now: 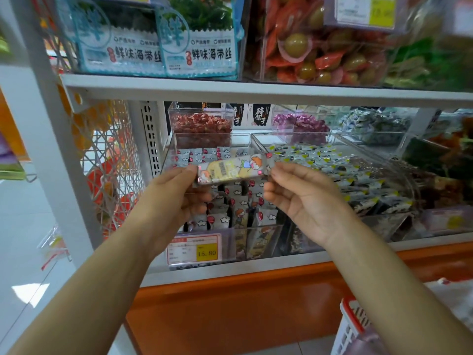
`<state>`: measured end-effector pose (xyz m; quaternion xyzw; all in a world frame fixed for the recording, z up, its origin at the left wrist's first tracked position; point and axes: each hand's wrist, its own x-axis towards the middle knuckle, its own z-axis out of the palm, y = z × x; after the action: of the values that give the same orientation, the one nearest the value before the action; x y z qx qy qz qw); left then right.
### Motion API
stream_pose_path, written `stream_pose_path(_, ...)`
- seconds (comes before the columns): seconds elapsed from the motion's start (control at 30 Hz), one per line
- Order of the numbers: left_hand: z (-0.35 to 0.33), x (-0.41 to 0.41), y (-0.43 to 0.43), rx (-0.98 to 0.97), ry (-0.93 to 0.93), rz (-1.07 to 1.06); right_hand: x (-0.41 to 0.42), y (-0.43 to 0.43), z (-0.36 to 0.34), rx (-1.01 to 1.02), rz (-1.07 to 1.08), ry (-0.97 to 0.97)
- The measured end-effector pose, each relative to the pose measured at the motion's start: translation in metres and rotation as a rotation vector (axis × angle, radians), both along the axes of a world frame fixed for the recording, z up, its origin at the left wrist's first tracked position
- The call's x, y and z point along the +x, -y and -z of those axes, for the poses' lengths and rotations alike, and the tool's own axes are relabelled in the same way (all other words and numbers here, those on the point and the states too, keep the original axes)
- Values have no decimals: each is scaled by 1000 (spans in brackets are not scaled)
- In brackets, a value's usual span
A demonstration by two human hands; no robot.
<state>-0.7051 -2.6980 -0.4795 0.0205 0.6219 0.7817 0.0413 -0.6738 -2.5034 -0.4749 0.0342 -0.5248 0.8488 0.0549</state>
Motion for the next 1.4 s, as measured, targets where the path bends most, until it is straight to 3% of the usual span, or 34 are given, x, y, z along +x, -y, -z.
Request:
stream_pose_path(0.37,4,1,0,-165,-75,-166,2,7,-1,25,-85,-60)
stream_pose_path(0.57,2,4,0,-270,-217,-235,1,6,1,59,-25,-24)
stream_pose_path(0.8,-5,8,0,-11,-207,83,-6,3,4,-200,49,132)
stream_pose_path(0.97,-7,8,1,120,-191,200,-7,2,3,-248,71,154)
stream_pose_path(1.1,-7,8,3,61,-230,233,-7,1,2,-159,116,102)
stream_pose_path(1.27,-4,8,5,-223,-394,97,-6,0,3,70,149,12)
stream_pose_path(1.4,-3,3,8,-163,-309,73,-6,2,6,176,195,-112)
